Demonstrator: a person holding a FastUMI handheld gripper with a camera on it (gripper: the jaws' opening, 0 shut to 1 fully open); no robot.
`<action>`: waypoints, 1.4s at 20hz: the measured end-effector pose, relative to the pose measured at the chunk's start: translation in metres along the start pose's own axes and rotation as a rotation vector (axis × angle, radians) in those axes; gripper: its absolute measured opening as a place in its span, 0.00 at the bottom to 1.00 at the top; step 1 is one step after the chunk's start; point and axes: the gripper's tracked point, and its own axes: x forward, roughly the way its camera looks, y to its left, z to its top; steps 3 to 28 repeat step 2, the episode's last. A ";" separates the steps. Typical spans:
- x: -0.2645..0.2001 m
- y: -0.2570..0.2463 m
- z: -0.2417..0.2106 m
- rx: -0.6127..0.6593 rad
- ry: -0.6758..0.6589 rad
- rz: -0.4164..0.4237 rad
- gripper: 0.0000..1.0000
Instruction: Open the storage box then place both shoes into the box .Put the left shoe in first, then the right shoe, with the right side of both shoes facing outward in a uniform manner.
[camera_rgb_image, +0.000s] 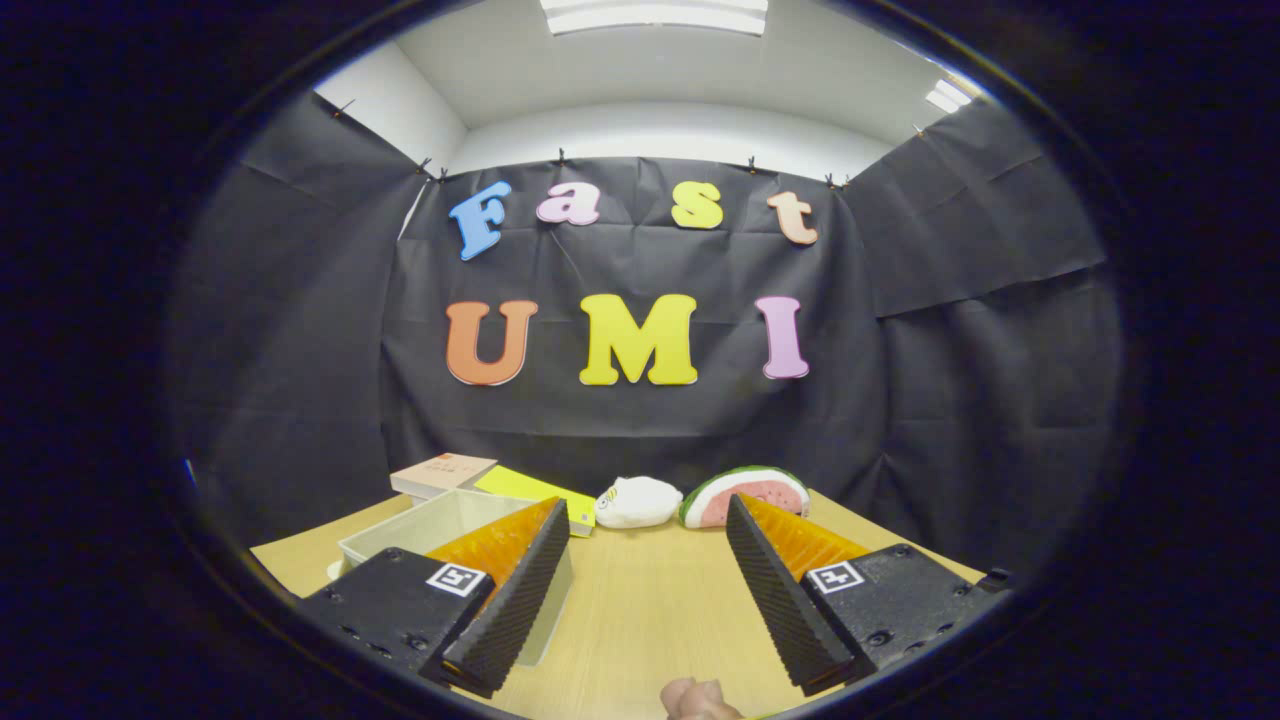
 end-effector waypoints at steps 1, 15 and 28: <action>-0.002 0.005 0.002 -0.003 0.010 0.017 1.00; -0.006 0.011 0.004 -0.006 0.019 0.047 1.00; -0.006 0.011 0.004 -0.006 0.019 0.047 1.00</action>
